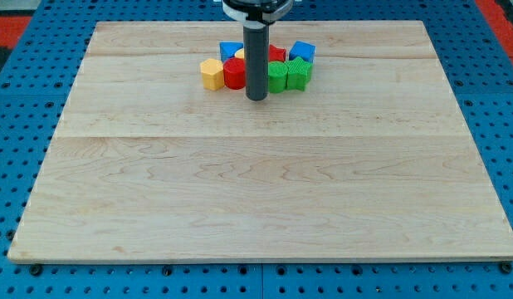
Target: Move the green star parallel to the right of the cube
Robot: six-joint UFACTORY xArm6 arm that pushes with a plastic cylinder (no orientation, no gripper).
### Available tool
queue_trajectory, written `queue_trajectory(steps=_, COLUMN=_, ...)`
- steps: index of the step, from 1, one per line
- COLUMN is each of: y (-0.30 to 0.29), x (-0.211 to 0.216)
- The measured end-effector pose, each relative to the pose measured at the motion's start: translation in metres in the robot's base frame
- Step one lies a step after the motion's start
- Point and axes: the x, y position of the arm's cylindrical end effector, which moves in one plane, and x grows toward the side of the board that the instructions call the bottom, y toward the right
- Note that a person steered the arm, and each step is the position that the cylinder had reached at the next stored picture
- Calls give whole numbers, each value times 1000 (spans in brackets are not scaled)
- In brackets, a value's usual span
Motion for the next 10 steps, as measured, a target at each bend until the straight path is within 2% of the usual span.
queue_trajectory(steps=1, y=3, x=-23)
queue_trajectory(steps=3, y=84, x=-24)
queue_trajectory(steps=6, y=124, x=-13)
queue_trajectory(steps=7, y=147, x=-21)
queue_trajectory(steps=9, y=162, x=-76)
queue_trajectory(steps=10, y=161, x=-52)
